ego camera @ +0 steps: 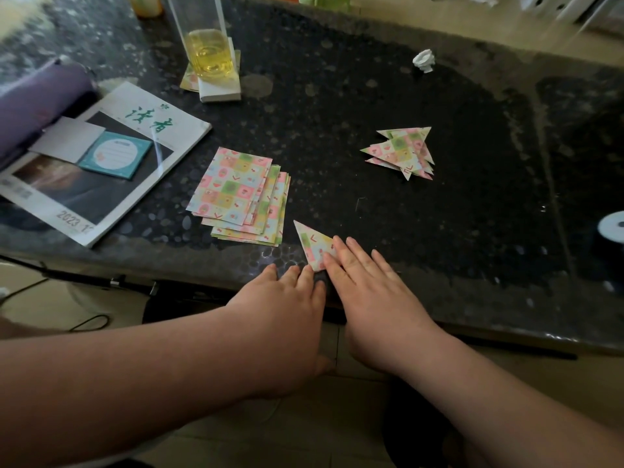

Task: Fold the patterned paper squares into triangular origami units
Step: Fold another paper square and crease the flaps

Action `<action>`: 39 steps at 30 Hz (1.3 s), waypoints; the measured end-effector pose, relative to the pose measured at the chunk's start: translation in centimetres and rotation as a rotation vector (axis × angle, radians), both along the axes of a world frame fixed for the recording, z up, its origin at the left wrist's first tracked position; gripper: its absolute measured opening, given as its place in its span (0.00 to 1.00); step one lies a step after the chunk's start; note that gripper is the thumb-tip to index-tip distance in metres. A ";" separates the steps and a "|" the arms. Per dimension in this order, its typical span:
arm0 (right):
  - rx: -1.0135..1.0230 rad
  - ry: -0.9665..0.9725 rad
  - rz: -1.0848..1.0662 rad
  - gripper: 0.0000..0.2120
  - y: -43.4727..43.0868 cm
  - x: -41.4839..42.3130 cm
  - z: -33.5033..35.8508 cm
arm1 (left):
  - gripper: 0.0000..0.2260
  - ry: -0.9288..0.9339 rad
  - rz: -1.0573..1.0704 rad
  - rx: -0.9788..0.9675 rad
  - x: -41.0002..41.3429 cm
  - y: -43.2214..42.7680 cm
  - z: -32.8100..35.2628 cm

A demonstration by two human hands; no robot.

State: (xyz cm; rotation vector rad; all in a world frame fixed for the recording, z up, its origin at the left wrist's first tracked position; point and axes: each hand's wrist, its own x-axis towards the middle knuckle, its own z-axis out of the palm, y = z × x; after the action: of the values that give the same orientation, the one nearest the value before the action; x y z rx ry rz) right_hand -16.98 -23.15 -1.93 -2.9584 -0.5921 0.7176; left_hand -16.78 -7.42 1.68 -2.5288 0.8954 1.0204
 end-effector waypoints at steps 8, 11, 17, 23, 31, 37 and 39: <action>0.002 0.001 0.042 0.46 0.0 0.3 0.1 | 0.44 0.046 -0.025 -0.023 0.8 0.6 0.1; -0.014 0.012 0.044 0.48 0.0 0.4 0.0 | 0.37 0.081 0.003 -0.039 1.9 1.0 1.1; -0.025 0.002 0.062 0.46 0.2 0.2 -0.1 | 0.12 -0.149 0.193 -0.351 4.3 0.7 1.2; 0.001 0.051 0.103 0.44 -0.1 0.5 0.2 | 0.30 -0.072 0.169 -0.403 3.1 0.0 -1.5; 0.096 0.094 0.083 0.39 -0.4 0.7 0.9 | 0.37 -0.114 0.131 -0.266 2.7 0.1 -3.1; 0.063 0.097 0.060 0.39 -0.4 0.1 1.7 | 0.40 -0.144 0.107 -0.252 3.2 -0.3 -3.2; 0.060 0.084 0.050 0.40 -0.2 0.0 1.8 | 0.41 -0.141 0.094 -0.233 3.5 -0.4 -3.0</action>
State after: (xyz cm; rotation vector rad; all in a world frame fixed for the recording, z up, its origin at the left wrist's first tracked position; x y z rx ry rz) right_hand -16.98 -23.38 -0.14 -2.8524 -0.6715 0.8083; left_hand -13.26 -7.85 -1.34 -2.8196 0.9096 0.7912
